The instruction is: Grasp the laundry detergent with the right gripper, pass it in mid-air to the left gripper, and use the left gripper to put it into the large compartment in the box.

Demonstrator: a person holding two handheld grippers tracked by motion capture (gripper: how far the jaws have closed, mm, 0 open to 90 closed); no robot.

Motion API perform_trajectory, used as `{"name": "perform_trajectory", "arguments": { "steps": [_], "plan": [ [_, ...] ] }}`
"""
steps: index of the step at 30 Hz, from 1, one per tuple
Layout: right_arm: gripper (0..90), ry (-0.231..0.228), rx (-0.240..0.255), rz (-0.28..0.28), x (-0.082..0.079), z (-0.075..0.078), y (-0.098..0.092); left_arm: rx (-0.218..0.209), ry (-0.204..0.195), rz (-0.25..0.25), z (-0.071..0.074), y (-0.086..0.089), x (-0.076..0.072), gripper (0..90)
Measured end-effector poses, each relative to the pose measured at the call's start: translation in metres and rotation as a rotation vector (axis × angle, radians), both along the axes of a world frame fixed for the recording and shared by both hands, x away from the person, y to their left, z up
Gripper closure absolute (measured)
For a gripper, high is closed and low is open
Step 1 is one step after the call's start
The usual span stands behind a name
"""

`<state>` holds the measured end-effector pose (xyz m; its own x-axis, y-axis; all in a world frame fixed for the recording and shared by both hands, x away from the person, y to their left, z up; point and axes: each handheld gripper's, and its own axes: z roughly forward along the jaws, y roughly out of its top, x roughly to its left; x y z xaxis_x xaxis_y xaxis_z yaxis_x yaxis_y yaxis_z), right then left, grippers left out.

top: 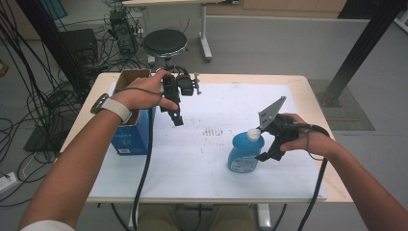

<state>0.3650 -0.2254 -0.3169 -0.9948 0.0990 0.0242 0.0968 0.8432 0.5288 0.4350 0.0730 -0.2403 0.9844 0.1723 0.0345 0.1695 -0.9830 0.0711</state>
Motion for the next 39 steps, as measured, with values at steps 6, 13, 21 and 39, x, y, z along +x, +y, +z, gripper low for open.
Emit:
{"name": "perform_trajectory", "arguments": {
  "steps": [6, 13, 21, 39],
  "plan": [
    [7.4, -0.008, 0.010, -0.004, 0.000, -0.001, 0.001, -0.003, 0.003, 0.000, -0.001, 0.000, 0.000, 11.1],
    [7.7, -0.007, 0.020, -0.011, -0.002, -0.005, 0.001, -0.004, 0.001, 0.003, -0.002, 0.001, 0.000, 11.1],
    [7.7, -0.009, 0.036, -0.022, -0.005, -0.009, 0.003, -0.007, 0.002, -0.002, -0.003, 0.000, 0.000, 11.1],
    [8.3, -0.008, 0.085, -0.044, -0.009, -0.022, 0.002, -0.007, 0.007, 0.001, -0.006, 0.000, 0.000, 11.1]
  ]
}}
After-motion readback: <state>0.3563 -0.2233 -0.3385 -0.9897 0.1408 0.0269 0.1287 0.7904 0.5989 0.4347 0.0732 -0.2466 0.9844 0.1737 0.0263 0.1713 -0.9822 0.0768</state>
